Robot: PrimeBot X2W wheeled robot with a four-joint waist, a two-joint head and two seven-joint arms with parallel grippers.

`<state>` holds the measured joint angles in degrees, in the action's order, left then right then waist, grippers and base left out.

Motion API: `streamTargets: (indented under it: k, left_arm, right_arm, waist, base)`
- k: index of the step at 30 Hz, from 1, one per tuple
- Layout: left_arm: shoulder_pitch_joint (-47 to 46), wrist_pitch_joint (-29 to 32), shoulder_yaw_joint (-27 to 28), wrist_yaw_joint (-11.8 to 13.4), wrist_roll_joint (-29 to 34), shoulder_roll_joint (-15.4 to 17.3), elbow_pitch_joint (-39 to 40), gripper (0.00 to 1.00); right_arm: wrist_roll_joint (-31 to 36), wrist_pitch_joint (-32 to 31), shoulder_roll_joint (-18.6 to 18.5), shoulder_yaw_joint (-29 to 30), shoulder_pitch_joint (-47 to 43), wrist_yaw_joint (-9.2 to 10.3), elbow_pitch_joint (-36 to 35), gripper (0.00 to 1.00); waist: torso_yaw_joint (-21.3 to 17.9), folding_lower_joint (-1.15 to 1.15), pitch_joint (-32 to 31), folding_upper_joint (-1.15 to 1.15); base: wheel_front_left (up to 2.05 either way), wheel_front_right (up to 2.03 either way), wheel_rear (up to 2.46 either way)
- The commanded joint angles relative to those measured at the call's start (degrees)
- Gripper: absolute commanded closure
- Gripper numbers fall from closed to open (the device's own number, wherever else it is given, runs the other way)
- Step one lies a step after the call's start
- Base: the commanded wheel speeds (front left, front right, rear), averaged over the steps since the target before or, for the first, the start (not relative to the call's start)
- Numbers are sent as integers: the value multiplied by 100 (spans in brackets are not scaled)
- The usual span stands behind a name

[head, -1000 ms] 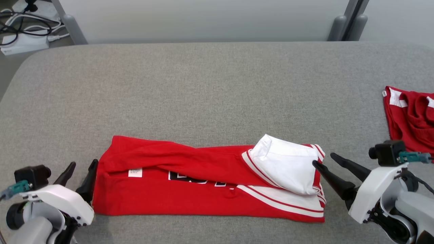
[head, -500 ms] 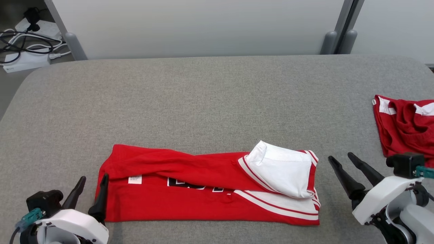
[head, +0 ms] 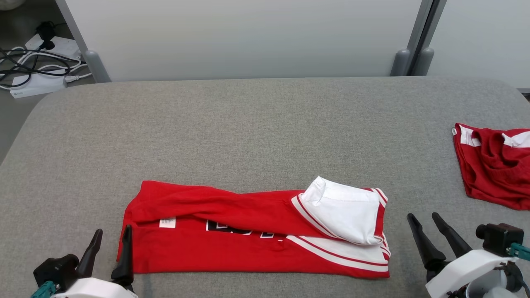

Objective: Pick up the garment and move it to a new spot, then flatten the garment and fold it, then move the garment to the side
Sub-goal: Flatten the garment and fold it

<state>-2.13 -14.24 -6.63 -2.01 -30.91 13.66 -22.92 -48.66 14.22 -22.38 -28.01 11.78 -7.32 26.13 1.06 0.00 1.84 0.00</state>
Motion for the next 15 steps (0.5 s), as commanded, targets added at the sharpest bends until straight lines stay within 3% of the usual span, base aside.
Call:
streamTargets:
  k: [1,7,15]
  left_arm:
    - [-75,-75,327,-70,161,37,159,0]
    - [-30,-75,637,-287,575,-296,88,0]
    - [-205,-75,755,-482,876,-517,-52,0]
  right_arm:
    - [113,77,-14,42,-102,-17,-168,0]
    - [183,77,228,202,-237,-17,-172,0]
    - [-258,52,230,-103,-99,-17,-31,0]
  waist:
    - [9,0,6,0]
    - [14,0,102,0]
    - [99,0,259,0]
  base:
    - [0,0,0]
    - [0,0,0]
    - [0,0,0]
